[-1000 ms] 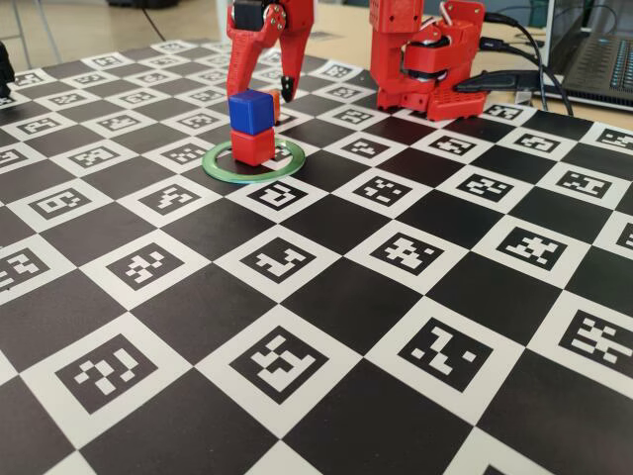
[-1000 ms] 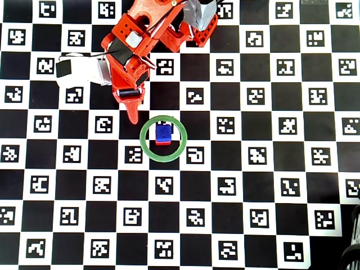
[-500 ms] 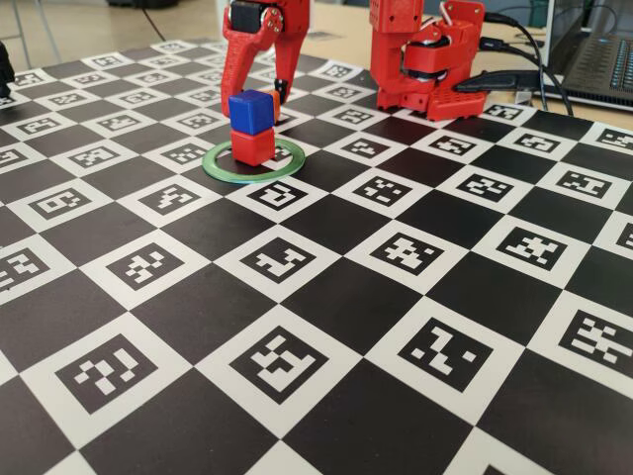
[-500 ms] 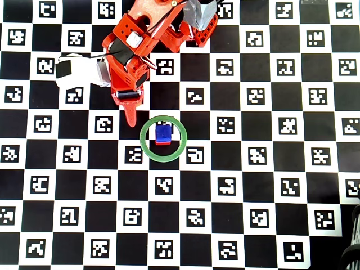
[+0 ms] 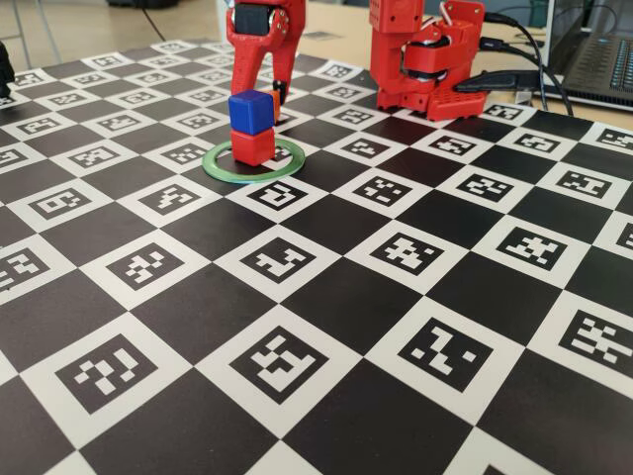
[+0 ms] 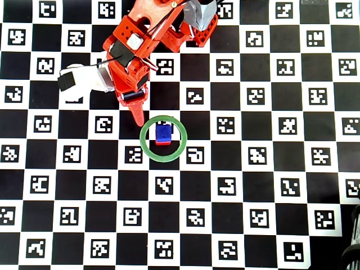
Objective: Grab the red cube then put it in the green circle then put the blue cube on top and finally the orange cube on top
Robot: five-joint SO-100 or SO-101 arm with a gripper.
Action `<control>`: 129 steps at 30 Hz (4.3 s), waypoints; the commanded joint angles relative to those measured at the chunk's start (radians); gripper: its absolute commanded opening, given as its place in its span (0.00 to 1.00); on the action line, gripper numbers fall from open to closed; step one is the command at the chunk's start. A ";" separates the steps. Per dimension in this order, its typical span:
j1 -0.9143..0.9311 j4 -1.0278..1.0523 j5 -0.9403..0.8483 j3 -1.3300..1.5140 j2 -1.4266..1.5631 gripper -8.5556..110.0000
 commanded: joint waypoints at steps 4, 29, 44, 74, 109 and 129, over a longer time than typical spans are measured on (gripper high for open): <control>-0.017 0.008 -0.094 -0.114 0.000 0.46; -0.021 0.012 -0.204 -0.077 -0.015 0.46; -0.020 -0.006 -0.193 -0.054 -0.038 0.45; -0.023 -0.005 -0.150 -0.038 -0.046 0.17; -0.385 0.733 0.603 -0.907 -0.103 0.15; -0.514 0.666 0.939 -0.893 -0.156 0.15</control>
